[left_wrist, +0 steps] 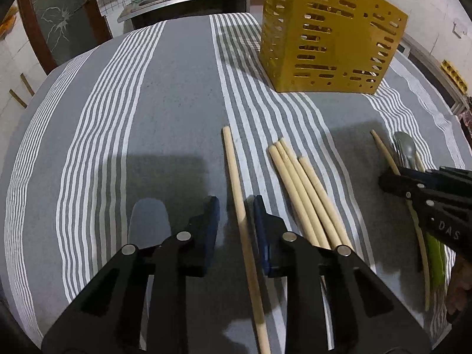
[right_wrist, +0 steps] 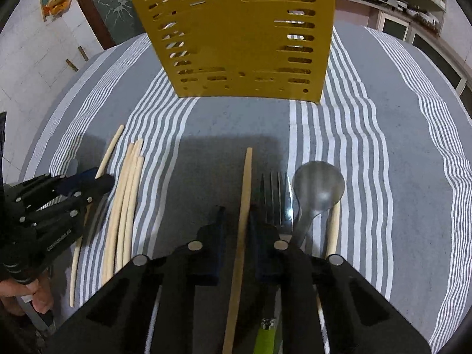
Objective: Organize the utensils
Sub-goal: 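Grasp one wooden chopstick with the left tool while the right tool grasps another chopstick, then lift the chopsticks with both tools and carry them over the yellow basket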
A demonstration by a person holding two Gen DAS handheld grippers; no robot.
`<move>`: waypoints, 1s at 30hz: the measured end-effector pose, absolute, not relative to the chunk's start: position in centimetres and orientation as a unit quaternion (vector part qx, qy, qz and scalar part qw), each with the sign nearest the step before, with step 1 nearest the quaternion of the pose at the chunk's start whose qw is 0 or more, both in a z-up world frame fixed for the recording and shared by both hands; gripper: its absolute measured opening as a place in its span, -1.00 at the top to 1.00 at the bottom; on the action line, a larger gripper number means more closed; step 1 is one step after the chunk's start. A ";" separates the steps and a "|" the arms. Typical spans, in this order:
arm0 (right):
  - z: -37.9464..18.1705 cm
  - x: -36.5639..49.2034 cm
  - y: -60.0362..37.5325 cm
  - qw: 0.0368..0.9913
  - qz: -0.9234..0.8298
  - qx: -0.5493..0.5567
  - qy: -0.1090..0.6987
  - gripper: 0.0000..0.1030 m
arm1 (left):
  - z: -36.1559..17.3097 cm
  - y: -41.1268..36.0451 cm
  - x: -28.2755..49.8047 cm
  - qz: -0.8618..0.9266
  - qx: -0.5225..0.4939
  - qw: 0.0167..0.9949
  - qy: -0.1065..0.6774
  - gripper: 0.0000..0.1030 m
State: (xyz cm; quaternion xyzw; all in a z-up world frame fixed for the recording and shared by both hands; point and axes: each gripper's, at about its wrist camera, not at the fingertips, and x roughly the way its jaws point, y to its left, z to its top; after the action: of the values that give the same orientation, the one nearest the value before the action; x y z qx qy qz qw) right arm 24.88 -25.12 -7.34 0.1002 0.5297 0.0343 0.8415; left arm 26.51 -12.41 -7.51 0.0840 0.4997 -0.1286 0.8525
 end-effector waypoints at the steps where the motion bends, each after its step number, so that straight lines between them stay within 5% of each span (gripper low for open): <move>1: -7.4 25.1 -25.3 0.841 0.035 0.098 0.531 0.75 | -7.5 -12.6 26.7 -0.127 0.087 0.852 0.501 0.62; 7: -7.2 25.3 -25.5 0.839 0.043 0.105 0.533 0.89 | -7.4 -13.1 27.5 -0.120 0.085 0.848 0.509 0.92; 15: -5.6 24.4 -26.1 0.853 0.065 0.128 0.502 0.90 | -5.8 -13.3 26.9 -0.135 0.060 0.858 0.491 0.92; 30: 5.0 18.1 -28.2 0.934 0.098 0.132 0.316 0.89 | 5.4 -12.6 20.8 -0.177 0.026 0.922 0.343 0.92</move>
State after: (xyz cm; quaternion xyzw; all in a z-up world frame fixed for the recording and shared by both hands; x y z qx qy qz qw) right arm 18.07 -28.21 5.02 0.1323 0.3161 0.0979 0.9344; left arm 20.79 -12.60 5.38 0.0263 0.3427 -0.1771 0.9222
